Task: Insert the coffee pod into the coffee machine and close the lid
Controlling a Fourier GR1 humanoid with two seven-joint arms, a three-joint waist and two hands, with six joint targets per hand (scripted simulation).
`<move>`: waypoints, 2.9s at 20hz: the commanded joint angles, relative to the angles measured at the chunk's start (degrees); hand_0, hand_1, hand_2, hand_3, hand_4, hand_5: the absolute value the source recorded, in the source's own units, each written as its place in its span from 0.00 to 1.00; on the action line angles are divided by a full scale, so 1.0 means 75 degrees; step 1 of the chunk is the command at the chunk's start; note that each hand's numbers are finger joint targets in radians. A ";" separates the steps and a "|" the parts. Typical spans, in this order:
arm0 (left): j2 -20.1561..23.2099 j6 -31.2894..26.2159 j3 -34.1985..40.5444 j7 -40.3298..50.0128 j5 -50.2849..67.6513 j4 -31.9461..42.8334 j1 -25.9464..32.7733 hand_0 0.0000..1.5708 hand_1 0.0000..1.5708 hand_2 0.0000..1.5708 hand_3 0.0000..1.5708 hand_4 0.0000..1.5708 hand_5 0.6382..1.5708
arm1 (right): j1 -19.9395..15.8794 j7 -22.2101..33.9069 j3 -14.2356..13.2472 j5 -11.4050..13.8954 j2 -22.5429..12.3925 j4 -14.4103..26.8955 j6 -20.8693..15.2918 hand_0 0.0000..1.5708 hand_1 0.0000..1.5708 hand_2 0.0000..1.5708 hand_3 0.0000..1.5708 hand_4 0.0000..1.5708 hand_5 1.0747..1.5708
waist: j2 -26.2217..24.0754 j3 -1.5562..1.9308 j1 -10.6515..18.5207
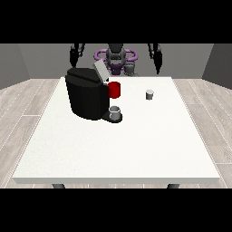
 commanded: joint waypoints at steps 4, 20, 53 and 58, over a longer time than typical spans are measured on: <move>0.0444 -0.0760 -0.0470 -0.0787 -0.0501 -0.0012 0.0452 0.00 0.00 0.00 0.00 0.00 1.00 | 0.0104 0.0328 -0.0244 -0.0160 0.0020 0.0288 0.0004 0.00 0.00 0.00 0.00 0.00 1.00 | -0.0288 0.0050 0.0242; 0.2205 -0.1682 0.0059 -0.0208 -0.1740 0.1018 -0.1746 0.00 0.00 0.00 0.00 0.00 1.00 | -0.0615 -0.0372 0.0347 0.1372 0.0535 0.0536 -0.1285 0.00 0.00 0.00 0.00 0.00 1.00 | 0.0743 0.0052 -0.0658; 0.2024 -0.0150 -0.1180 -0.1392 -0.6000 0.5424 -0.3781 0.48 0.48 0.61 0.52 0.22 1.00 | -0.1848 -0.0151 0.0158 0.1077 0.0679 0.2332 -0.1140 0.00 0.00 0.00 0.00 0.00 1.00 | 0.1259 0.0051 -0.0788; 0.2452 -0.0626 -0.1246 -0.1342 -0.6419 0.5748 -0.4112 0.48 0.48 0.59 0.49 0.22 1.00 | -0.1972 -0.0804 -0.0415 0.0801 0.0384 0.2928 -0.1014 0.00 0.00 0.00 0.00 0.00 1.00 | 0.1565 0.0056 -0.0699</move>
